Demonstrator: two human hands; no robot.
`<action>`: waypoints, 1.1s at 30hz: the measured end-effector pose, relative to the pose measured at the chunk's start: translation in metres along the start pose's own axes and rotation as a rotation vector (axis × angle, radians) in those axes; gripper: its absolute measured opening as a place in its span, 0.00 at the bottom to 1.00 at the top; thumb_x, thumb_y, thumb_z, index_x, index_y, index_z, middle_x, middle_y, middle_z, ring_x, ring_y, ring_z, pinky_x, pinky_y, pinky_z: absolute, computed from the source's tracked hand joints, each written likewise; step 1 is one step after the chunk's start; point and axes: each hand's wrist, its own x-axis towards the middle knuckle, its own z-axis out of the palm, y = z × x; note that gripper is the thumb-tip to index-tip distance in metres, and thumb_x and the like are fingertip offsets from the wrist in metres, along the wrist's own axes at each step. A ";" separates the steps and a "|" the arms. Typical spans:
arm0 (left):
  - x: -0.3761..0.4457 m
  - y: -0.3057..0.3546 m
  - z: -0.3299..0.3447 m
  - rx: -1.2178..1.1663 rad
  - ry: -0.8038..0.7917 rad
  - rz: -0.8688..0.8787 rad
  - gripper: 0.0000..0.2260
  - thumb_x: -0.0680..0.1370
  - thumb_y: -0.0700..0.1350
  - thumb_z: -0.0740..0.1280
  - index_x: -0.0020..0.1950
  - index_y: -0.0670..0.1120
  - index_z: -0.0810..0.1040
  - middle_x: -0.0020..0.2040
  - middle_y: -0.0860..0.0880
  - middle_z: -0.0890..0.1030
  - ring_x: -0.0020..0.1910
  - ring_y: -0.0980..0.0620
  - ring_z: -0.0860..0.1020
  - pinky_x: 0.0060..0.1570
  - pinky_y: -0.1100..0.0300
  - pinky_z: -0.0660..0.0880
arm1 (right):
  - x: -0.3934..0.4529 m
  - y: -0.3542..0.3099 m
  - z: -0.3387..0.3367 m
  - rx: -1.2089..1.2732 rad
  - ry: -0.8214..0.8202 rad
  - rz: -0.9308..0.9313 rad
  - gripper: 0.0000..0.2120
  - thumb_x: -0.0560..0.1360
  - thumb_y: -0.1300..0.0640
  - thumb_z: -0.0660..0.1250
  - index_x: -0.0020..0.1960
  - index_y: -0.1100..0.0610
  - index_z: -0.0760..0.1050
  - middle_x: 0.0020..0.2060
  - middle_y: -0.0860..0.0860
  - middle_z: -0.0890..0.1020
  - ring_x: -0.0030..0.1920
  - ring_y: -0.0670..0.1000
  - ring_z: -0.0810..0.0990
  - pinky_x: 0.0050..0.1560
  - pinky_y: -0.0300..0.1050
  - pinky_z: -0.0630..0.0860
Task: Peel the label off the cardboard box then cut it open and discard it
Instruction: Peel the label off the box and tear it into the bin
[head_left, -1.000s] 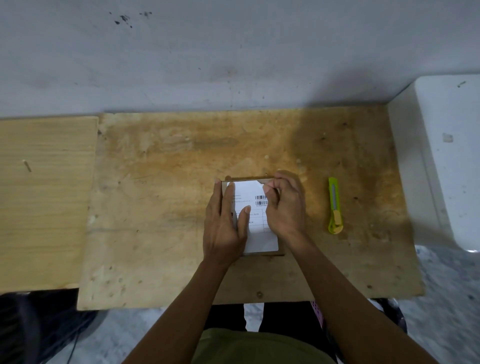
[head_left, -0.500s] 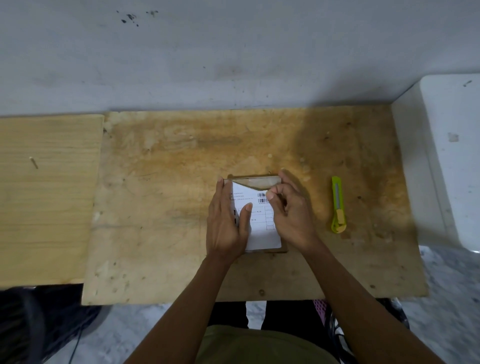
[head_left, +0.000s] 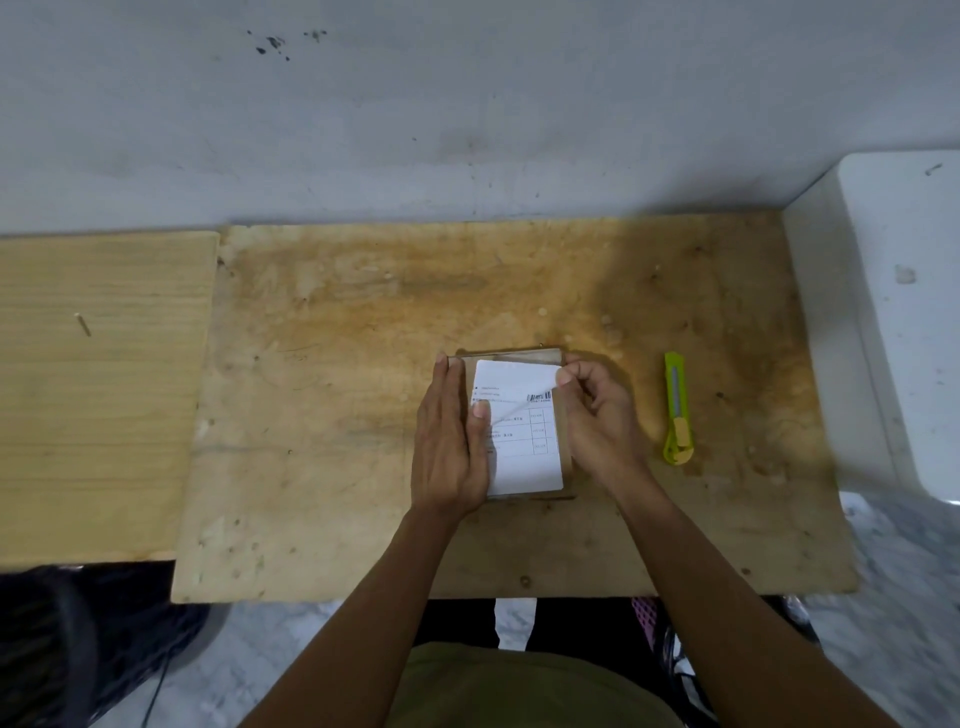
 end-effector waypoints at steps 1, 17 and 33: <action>0.000 0.000 0.000 0.009 -0.003 0.011 0.24 0.85 0.45 0.55 0.80 0.39 0.58 0.81 0.43 0.58 0.81 0.51 0.54 0.77 0.49 0.59 | 0.000 -0.001 0.001 -0.016 0.058 -0.077 0.03 0.78 0.58 0.66 0.47 0.57 0.77 0.54 0.47 0.80 0.49 0.39 0.77 0.50 0.33 0.72; 0.000 -0.002 -0.002 0.003 -0.027 -0.002 0.25 0.85 0.47 0.56 0.80 0.42 0.57 0.82 0.45 0.57 0.80 0.50 0.57 0.77 0.52 0.59 | 0.009 0.006 -0.008 -0.581 -0.041 -0.695 0.14 0.74 0.61 0.71 0.59 0.61 0.81 0.45 0.54 0.82 0.49 0.52 0.75 0.50 0.32 0.64; 0.001 -0.012 0.002 -0.079 0.044 0.098 0.21 0.84 0.38 0.52 0.77 0.35 0.62 0.79 0.42 0.65 0.80 0.47 0.59 0.76 0.45 0.62 | 0.011 0.010 -0.019 -0.258 -0.217 -0.292 0.08 0.78 0.58 0.68 0.47 0.61 0.82 0.71 0.48 0.72 0.70 0.44 0.70 0.63 0.33 0.69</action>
